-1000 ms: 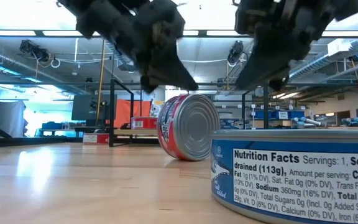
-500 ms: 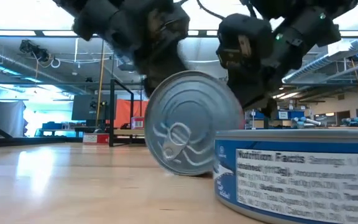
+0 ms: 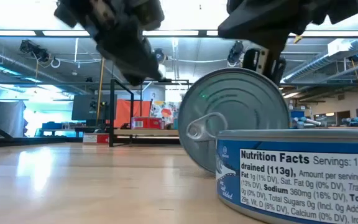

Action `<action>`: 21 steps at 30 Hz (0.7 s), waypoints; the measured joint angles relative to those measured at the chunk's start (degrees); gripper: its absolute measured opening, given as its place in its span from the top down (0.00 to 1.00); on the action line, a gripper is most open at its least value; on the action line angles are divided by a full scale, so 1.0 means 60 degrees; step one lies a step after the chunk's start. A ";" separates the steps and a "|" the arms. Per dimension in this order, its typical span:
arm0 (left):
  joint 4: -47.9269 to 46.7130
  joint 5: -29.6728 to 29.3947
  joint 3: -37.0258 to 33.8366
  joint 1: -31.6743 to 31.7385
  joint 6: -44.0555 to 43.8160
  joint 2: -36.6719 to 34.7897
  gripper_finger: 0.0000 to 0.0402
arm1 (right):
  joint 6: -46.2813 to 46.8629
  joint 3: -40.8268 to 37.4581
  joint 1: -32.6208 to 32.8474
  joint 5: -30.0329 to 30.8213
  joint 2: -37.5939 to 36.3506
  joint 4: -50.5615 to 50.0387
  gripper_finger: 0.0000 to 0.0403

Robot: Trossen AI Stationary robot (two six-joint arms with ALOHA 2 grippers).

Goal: Stack canned seafood by type on shelf
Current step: Stack the red tuna can on top of the other red tuna can on the shelf

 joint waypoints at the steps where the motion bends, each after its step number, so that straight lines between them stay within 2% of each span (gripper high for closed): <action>1: 0.0034 0.0007 -0.0169 -0.0027 -0.0151 0.0016 1.00 | 0.0084 0.0004 0.0067 0.0018 0.0012 -0.0053 0.98; 8: 0.2069 0.0292 -0.1227 -0.0114 -0.1337 0.0133 1.00 | 0.0526 -0.0007 0.0226 0.0099 0.0025 -0.1340 0.98; 15: 0.2226 0.0357 -0.1390 -0.0114 -0.1654 0.0110 1.00 | 0.0735 0.0007 0.0163 0.0156 0.0012 -0.2100 0.98; 21: 0.2455 0.0355 -0.1390 -0.0114 -0.1673 0.0110 1.00 | 0.1653 -0.0022 -0.0188 0.0859 0.0052 -0.2968 0.98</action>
